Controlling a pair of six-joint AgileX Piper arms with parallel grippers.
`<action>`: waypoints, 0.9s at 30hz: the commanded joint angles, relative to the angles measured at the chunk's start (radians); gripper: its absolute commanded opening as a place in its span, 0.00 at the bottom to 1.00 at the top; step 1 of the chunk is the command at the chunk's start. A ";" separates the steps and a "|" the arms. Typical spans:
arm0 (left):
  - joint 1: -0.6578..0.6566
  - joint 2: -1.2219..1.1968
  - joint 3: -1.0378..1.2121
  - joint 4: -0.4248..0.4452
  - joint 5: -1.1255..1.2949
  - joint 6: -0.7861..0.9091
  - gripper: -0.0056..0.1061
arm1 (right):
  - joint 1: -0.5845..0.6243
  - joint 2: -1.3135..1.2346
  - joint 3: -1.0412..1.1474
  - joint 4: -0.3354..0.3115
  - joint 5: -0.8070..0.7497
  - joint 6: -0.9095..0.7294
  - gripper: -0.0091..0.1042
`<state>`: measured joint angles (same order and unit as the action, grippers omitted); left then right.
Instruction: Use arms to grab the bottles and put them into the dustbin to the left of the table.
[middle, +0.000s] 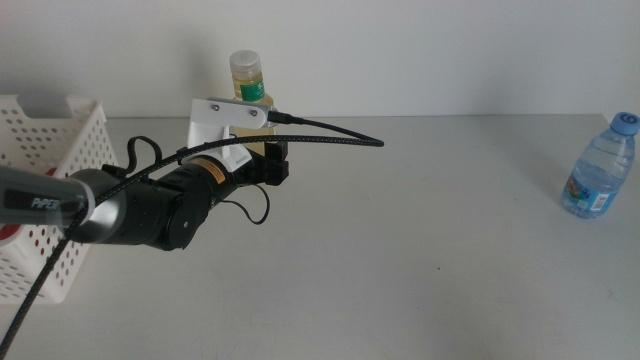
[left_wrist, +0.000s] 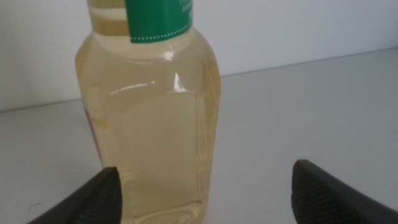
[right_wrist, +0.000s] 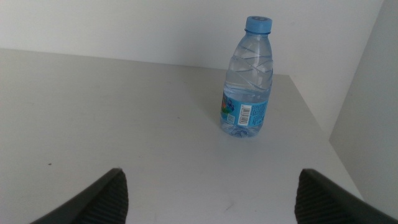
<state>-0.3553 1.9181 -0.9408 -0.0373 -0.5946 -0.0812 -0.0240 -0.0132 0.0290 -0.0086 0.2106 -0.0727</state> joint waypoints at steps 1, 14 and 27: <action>-0.001 -0.020 -0.059 -0.021 -0.079 0.006 0.89 | -0.006 -0.022 -0.009 -0.012 -0.074 -0.005 0.91; 0.009 0.065 -0.199 -0.089 -0.079 0.060 0.89 | -0.006 -0.022 -0.009 -0.012 -0.074 -0.005 0.91; 0.009 0.197 -0.242 -0.100 -0.391 0.112 0.89 | -0.006 -0.022 -0.009 -0.012 -0.074 -0.005 0.91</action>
<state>-0.3432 2.1585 -1.1504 -0.1365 -0.8248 0.0291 -0.0240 -0.0132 0.0290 -0.0086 0.2106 -0.0727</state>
